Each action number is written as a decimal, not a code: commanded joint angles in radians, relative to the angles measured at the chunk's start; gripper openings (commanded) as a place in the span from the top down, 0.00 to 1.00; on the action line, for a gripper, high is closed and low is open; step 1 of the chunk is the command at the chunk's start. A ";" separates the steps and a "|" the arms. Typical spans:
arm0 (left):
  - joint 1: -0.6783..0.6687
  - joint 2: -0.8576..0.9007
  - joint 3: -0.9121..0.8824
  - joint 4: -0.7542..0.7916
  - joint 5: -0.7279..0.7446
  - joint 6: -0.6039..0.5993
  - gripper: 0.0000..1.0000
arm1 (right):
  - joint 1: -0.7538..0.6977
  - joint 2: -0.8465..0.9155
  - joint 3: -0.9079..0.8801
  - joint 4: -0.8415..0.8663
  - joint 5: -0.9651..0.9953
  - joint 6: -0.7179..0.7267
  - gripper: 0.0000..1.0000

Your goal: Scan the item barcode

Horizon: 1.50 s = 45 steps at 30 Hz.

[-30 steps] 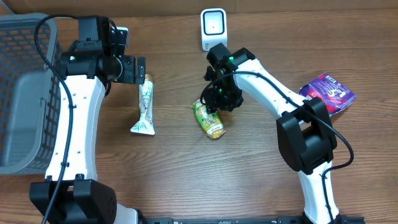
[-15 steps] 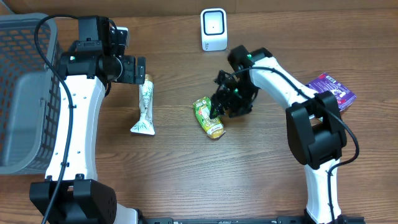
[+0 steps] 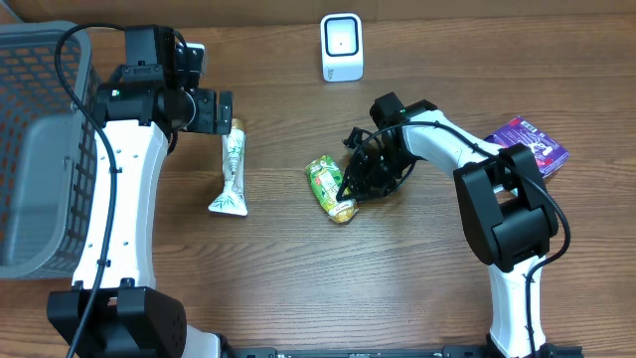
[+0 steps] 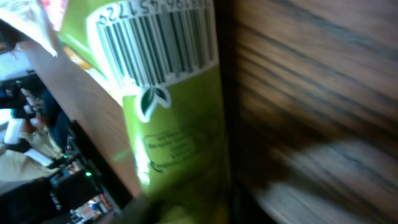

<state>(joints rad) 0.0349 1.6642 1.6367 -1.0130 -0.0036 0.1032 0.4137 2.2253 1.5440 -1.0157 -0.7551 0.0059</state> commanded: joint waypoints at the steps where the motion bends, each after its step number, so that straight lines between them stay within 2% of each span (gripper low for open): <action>1: 0.004 -0.022 0.007 -0.001 0.000 -0.018 0.01 | 0.008 -0.005 -0.014 0.000 0.027 0.005 0.81; 3: 0.004 -0.023 0.007 -0.001 0.000 -0.018 0.00 | 0.008 -0.005 -0.009 -0.008 0.027 0.005 0.83; 6: 0.004 -0.022 0.007 -0.001 0.000 -0.018 0.00 | 0.000 -0.011 0.002 -0.015 0.028 0.005 0.92; 11: 0.004 -0.022 0.007 -0.001 0.000 -0.018 0.01 | -0.004 -0.053 0.056 -0.057 0.137 0.032 0.96; 18: 0.004 -0.022 0.007 -0.001 0.000 -0.018 0.01 | 0.050 -0.156 0.165 -0.182 0.659 0.194 0.96; 20: 0.004 -0.022 0.007 -0.001 0.000 -0.018 0.00 | 0.082 -0.169 0.165 -0.196 0.807 0.251 0.96; 21: 0.004 -0.023 0.007 -0.001 0.000 -0.018 0.00 | 0.138 -0.163 0.158 -0.205 0.943 0.319 0.96; 26: 0.004 -0.023 0.007 0.000 0.000 -0.018 0.00 | 0.235 -0.141 0.113 -0.170 1.065 0.425 0.96; 28: 0.004 -0.023 0.007 -0.001 0.000 -0.018 0.00 | 0.259 -0.139 0.094 -0.159 1.076 0.448 0.92; 32: 0.004 -0.022 0.007 -0.001 0.000 -0.018 0.00 | 0.284 -0.139 0.086 -0.157 1.076 0.463 0.64; 35: 0.004 -0.023 0.007 -0.001 0.000 -0.018 0.00 | 0.285 -0.139 0.086 -0.157 1.054 0.463 0.55; 45: 0.004 -0.023 0.007 -0.001 0.000 -0.018 0.00 | 0.286 -0.143 0.107 -0.175 1.015 0.463 0.54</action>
<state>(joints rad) 0.0349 1.6642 1.6367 -1.0138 -0.0036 0.1036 0.7002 2.0937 1.6321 -1.1820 0.2653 0.4553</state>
